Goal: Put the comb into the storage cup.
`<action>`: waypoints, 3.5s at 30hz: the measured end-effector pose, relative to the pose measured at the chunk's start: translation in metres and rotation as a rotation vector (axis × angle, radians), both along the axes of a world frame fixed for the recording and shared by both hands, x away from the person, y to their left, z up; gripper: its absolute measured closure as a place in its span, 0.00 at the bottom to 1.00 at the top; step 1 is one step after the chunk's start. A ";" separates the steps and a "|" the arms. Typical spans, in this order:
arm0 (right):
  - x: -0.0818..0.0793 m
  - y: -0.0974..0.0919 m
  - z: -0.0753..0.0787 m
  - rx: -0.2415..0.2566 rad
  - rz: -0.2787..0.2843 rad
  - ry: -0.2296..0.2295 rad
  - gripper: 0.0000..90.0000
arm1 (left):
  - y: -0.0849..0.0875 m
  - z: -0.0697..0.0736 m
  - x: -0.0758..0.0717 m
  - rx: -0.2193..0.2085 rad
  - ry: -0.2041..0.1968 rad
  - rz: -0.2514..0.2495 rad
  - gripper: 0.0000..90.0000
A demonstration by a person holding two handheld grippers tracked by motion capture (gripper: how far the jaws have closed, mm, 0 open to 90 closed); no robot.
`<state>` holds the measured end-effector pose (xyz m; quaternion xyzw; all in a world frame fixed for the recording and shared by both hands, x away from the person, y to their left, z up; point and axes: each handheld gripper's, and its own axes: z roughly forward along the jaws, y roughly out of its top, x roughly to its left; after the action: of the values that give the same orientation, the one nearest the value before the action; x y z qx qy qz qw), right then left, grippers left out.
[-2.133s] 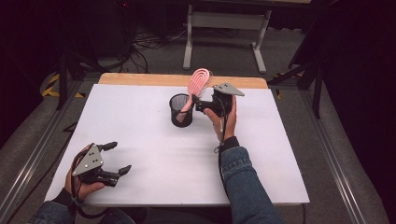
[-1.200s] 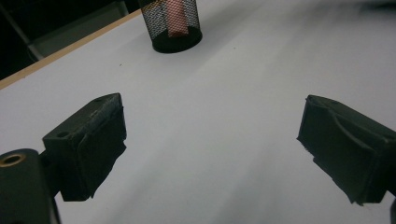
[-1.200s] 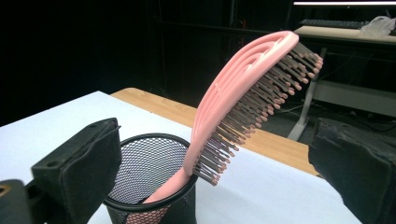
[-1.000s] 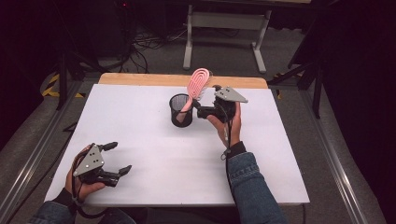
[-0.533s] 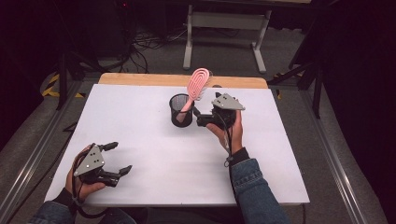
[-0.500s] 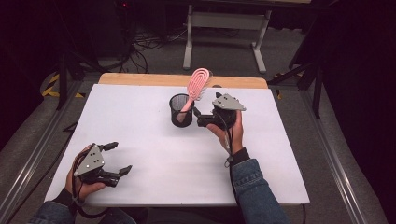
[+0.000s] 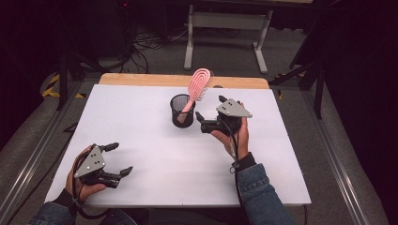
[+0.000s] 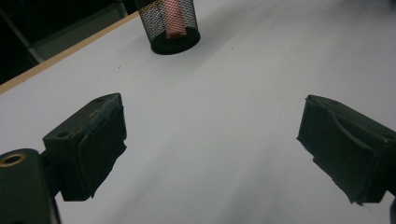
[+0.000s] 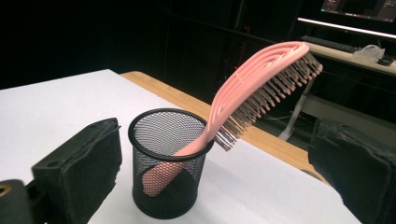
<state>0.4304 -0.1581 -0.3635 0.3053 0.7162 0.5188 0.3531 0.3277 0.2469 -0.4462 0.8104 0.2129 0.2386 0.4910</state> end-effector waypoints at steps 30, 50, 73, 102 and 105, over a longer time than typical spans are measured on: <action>-0.037 -0.006 0.012 -0.064 0.050 -0.053 0.04 | 0.000 0.000 -0.001 0.002 0.000 0.001 0.10; -0.051 -0.012 0.009 -0.111 0.059 -0.067 0.04 | 0.000 0.000 0.000 0.005 -0.001 0.004 0.10; -0.065 -0.025 0.003 -0.139 0.056 -0.076 0.04 | -0.001 0.000 -0.001 0.013 0.000 0.003 0.10; -0.081 -0.044 -0.012 -0.194 0.044 -0.105 0.05 | -0.002 -0.001 0.000 0.018 0.000 0.001 0.10; -0.081 -0.046 -0.015 -0.191 0.047 -0.103 0.05 | -0.003 0.000 -0.001 0.018 -0.001 0.002 0.10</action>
<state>0.3492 -0.2044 -0.3785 0.2264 0.7501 0.4713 0.4049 0.3271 0.2444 -0.4466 0.8145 0.2112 0.2415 0.4834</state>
